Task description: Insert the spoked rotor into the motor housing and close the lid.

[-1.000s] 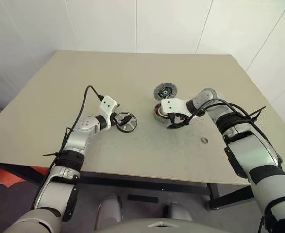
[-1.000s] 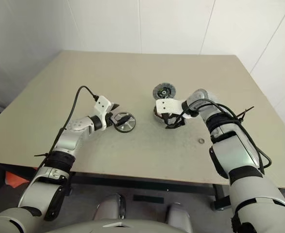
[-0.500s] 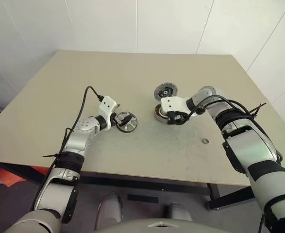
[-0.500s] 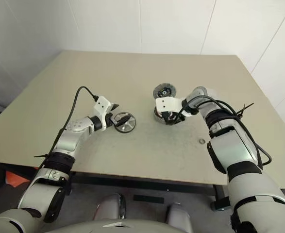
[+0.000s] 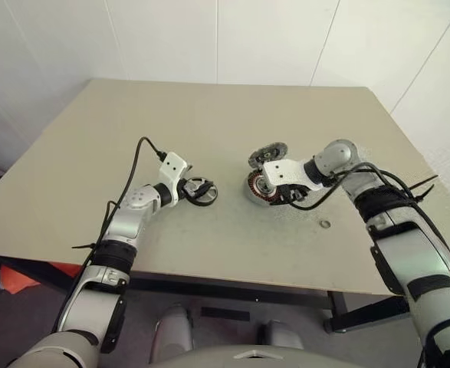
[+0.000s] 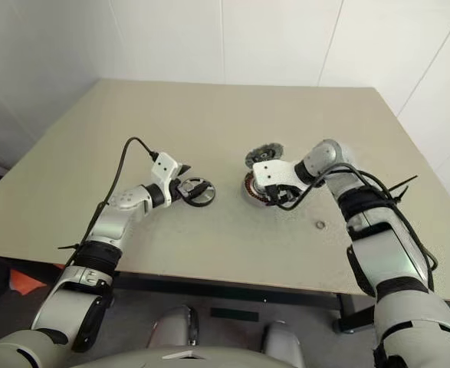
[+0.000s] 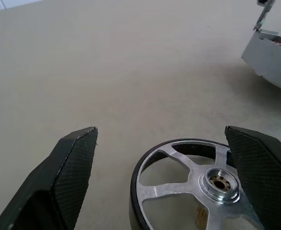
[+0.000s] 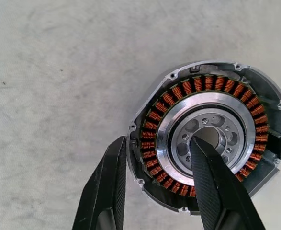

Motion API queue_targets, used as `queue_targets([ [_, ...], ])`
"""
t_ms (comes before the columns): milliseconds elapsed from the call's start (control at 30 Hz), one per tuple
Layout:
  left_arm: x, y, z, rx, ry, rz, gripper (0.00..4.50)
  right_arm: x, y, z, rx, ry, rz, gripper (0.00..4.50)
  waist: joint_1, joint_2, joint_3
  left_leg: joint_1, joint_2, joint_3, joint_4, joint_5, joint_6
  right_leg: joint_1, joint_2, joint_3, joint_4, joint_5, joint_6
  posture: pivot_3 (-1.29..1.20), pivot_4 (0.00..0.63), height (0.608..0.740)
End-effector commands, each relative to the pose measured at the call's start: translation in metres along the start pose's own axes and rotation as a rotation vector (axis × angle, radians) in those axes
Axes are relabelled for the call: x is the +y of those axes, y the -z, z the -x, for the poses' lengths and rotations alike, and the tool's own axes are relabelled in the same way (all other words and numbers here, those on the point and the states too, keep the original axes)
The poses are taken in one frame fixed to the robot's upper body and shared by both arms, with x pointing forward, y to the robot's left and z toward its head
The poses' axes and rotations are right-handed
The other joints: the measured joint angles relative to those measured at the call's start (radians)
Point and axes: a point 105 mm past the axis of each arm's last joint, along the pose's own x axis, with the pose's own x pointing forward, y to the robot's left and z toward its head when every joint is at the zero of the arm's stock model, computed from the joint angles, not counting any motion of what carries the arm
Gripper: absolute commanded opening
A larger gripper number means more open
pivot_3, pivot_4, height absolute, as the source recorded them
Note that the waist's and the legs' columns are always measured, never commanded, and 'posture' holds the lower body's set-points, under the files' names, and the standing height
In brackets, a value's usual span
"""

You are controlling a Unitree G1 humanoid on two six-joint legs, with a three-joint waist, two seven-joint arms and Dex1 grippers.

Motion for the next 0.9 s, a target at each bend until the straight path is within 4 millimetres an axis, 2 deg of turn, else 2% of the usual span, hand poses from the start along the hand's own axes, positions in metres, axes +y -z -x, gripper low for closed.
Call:
queue_targets([
  [33, 0.001, -0.011, -0.001, -0.037, 0.000, -0.023, 4.50, 0.004, -0.010, 0.011, 0.005, 0.004, 0.033, 1.90, 0.002, 0.000, 0.000, 0.000, 0.000, 0.000, 0.000, 0.000, 0.000, 0.000, 0.000, 0.000, 0.000, 0.000, 0.000, 0.00, 0.000, 0.740],
  [267, -0.001, -0.011, -0.003, -0.037, 0.012, -0.024, 4.50, 0.016, -0.012, 0.017, 0.043, -0.001, 0.051, 1.90, 0.006, 0.000, 0.000, 0.001, -0.001, 0.000, 0.000, 0.000, 0.000, 0.001, -0.001, 0.001, 0.000, 0.000, 0.000, 0.00, 0.000, 0.740],
  [533, -0.001, -0.012, -0.003, -0.035, 0.015, -0.027, 4.50, 0.023, -0.012, 0.011, 0.060, -0.010, 0.036, 1.90, 0.003, 0.000, 0.000, 0.002, -0.001, 0.000, 0.000, 0.000, 0.000, 0.001, 0.000, 0.001, 0.000, 0.000, 0.000, 0.00, 0.000, 0.740],
  [733, 0.000, -0.012, -0.003, -0.035, 0.011, -0.028, 4.50, 0.021, -0.009, 0.005, 0.074, 0.001, 0.016, 1.90, 0.003, 0.000, 0.000, 0.003, -0.001, 0.000, 0.000, 0.000, 0.000, 0.003, -0.001, 0.001, 0.000, 0.000, 0.000, 0.00, 0.000, 0.740],
  [833, 0.001, -0.012, -0.002, -0.034, 0.008, -0.029, 4.50, 0.028, -0.010, 0.002, 0.068, -0.043, 0.014, 1.90, 0.003, 0.000, 0.000, 0.005, -0.001, 0.000, 0.000, 0.000, 0.000, 0.004, -0.001, 0.001, 0.000, 0.000, 0.000, 0.00, 0.000, 0.740],
  [900, 0.002, -0.011, -0.001, -0.031, 0.004, -0.030, 4.50, 0.030, -0.011, 0.001, 0.065, -0.046, 0.016, 2.53, 0.003, 0.000, 0.000, 0.007, -0.001, 0.000, 0.000, 0.000, 0.000, 0.006, -0.001, 0.001, 0.000, 0.000, 0.000, 0.00, 0.000, 0.740],
])
